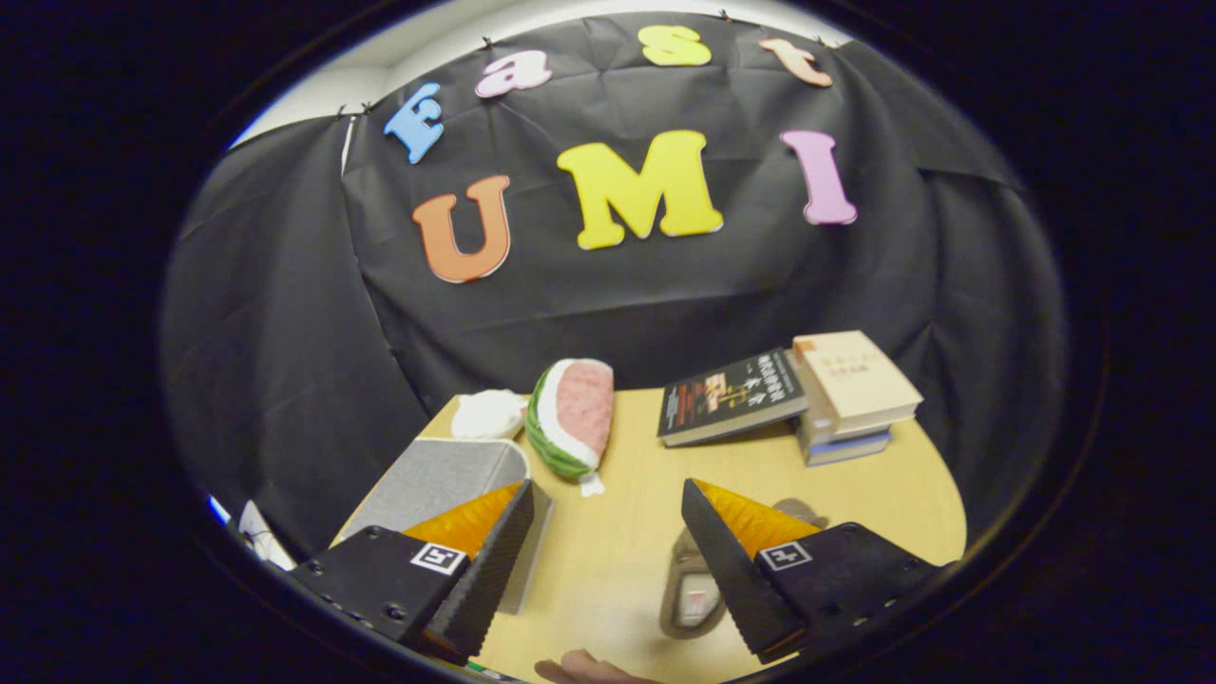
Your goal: Open the storage box then place both shoes into the box .Put the left shoe in first, then the right shoe, with the right side of both shoes facing outward in a uniform manner.
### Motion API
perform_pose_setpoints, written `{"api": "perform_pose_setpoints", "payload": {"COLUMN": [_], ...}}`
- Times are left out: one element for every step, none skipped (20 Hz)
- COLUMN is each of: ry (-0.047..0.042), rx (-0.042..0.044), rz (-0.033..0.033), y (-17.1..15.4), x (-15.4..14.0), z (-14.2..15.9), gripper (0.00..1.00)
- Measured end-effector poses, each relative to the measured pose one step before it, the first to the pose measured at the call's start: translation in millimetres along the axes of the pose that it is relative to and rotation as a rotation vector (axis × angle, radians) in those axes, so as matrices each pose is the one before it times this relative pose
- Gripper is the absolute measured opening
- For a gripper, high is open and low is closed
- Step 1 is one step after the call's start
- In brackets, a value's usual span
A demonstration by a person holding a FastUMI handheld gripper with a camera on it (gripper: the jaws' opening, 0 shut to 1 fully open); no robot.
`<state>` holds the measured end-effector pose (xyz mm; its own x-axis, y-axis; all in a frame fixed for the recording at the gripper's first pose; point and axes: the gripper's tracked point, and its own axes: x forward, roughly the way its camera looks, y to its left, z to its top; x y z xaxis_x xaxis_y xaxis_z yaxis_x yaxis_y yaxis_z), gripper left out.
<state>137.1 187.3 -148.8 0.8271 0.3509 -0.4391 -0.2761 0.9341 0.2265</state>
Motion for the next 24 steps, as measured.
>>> {"api": "perform_pose_setpoints", "payload": {"ry": [0.04701,0.04315,0.04324,0.04656,0.05102,0.04518,0.03792,0.0397,0.03255,0.03102,0.03651,0.02677,0.02762,0.02209,0.01687,0.01788,0.02051,0.03219,0.02794,0.01487,0.00921,-0.00626,-0.00047,-0.00257], "rx": [0.02385,0.0323,0.04034,0.04577,0.0398,0.03843,0.02965,0.02959,0.02329,0.03105,0.03298,0.02823,0.01858,0.01877,0.02995,0.0259,0.02298,0.02784,0.0305,0.0319,0.03123,0.02894,0.003,-0.00978], "rz": [0.04042,0.04606,0.04819,0.04659,0.04287,0.04147,0.02796,0.02999,0.03426,0.02783,0.0517,0.04562,0.01689,0.01033,0.03378,0.03493,0.03421,0.0425,0.02047,0.03026,0.02965,0.02034,0.00888,-0.00285], "y": [12.95,11.32,10.87,7.42,5.63,4.04,1.19,-0.13,0.61,-2.47,0.18,-0.82,-4.84,-5.92,2.63,2.72,1.27,1.46,-2.79,0.28,1.19,2.04,0.65,0.08], "x": [14.64,15.52,14.46,13.88,14.11,15.58,15.95,14.07,9.93,7.89,5.97,4.32,6.46,6.31,3.13,1.7,2.92,4.45,1.82,3.33,-1.9,-0.35,-0.52,-2.06], "z": [-7.24,-8.51,-4.95,-5.78,-6.34,-6.61,-3.76,-6.42,-3.52,-3.89,-1.72,-0.71,-2.09,-0.91,-0.6,-2.28,-1.46,-3.36,-0.76,-3.02,0.39,-0.27,1.31,-2.26], "gripper": [0.96,0.96,0.96,0.96,0.96,0.96,0.96,0.96,0.96,0.95,0.96,0.95,0.95,0.95,0.95,0.96,0.95,0.95,0.94,0.93,0.93,0.85,0.78,0.7]}}
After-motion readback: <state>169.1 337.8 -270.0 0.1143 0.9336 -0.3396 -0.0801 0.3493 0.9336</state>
